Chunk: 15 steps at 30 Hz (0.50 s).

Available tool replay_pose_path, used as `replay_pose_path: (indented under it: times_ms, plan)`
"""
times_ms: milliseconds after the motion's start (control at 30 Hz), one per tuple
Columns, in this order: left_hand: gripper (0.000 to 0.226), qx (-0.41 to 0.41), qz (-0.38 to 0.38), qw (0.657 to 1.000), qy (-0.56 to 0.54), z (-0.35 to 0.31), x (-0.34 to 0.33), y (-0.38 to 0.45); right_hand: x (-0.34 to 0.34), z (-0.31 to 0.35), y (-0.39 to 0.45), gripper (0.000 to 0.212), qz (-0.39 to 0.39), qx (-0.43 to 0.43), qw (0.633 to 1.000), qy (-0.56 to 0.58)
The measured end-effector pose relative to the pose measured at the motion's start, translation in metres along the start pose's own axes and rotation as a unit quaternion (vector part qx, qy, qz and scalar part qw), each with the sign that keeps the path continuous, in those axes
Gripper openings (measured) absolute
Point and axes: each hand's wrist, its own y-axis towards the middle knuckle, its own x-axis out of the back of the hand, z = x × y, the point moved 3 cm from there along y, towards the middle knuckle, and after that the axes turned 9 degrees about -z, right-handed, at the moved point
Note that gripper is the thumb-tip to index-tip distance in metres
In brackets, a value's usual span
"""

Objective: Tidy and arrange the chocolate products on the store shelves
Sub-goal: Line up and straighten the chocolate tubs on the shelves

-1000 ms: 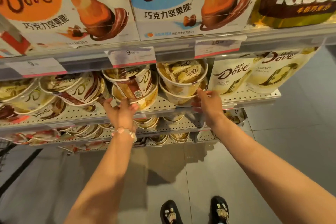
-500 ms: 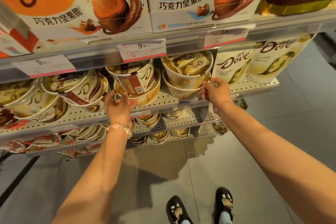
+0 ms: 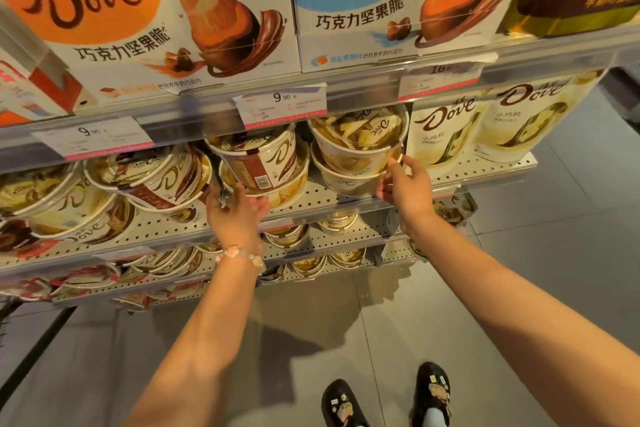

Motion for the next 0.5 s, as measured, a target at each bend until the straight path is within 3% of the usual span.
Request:
replay_pose_path:
  times_ms: [100, 233, 333, 500]
  plan:
    - [0.068, 0.014, 0.027, 0.999, -0.022, 0.008, -0.005, -0.012, -0.002, -0.011, -0.012, 0.071, 0.012, 0.012, 1.0, 0.019]
    - [0.088, 0.019, 0.061, 0.998, -0.018, 0.016, -0.015, -0.016, -0.014, -0.016, -0.024, 0.095, 0.014, 0.064, 0.997, -0.045]
    - [0.099, 0.03, 0.069, 0.996, -0.039, 0.019, -0.02, -0.018, -0.021, -0.016, -0.026, 0.098, -0.01, 0.058, 0.997, -0.051]
    - [0.097, 0.055, 0.059, 0.993, -0.08, 0.021, -0.022, -0.022, -0.025, -0.014, -0.032, 0.088, 0.011, 0.011, 0.998, 0.059]
